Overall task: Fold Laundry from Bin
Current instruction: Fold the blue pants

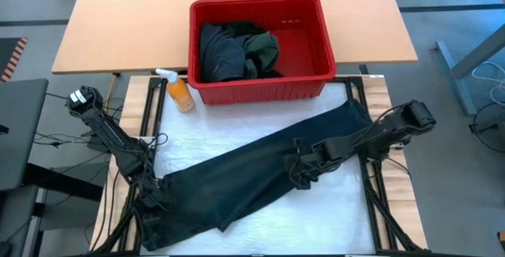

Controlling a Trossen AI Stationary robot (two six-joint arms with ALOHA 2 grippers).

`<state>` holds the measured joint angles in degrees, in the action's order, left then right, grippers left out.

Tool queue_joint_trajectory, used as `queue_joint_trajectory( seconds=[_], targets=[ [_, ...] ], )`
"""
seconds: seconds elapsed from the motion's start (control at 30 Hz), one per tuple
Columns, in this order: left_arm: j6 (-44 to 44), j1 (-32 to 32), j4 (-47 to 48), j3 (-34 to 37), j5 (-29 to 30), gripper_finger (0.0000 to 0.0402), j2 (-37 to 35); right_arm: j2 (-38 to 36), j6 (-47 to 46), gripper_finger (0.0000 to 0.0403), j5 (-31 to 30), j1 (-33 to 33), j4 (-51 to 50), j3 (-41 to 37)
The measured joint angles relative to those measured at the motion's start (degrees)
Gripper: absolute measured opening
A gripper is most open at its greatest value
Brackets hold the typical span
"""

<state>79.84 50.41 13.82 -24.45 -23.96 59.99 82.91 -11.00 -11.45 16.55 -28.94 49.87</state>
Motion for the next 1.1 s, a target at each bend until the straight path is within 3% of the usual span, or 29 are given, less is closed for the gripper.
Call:
queue_joint_trajectory(
  seconds=[0.23,0.5,0.67,0.87,1.1],
  targets=[
    [-1.2,0.0,2.1,0.0,4.2,0.0224,0.0,-6.3,-5.9,0.0012,9.5,4.8,-8.7,0.0],
    [-1.8,0.0,3.8,0.0,6.6,0.0224,0.0,-2.7,-8.9,0.0036,9.1,8.9,-10.0,0.0],
    [-0.5,0.0,3.9,0.0,4.7,0.0224,0.0,-2.8,-12.5,0.0090,10.4,5.5,-14.9,2.3],
    [0.4,0.0,4.0,0.0,2.1,0.0224,0.0,-10.0,-12.8,0.0164,10.0,-0.3,-20.7,5.1],
    [3.4,0.0,5.3,0.0,0.1,0.0224,0.0,-15.4,-20.8,0.0209,10.0,-9.5,-12.9,-7.9]
  ],
)
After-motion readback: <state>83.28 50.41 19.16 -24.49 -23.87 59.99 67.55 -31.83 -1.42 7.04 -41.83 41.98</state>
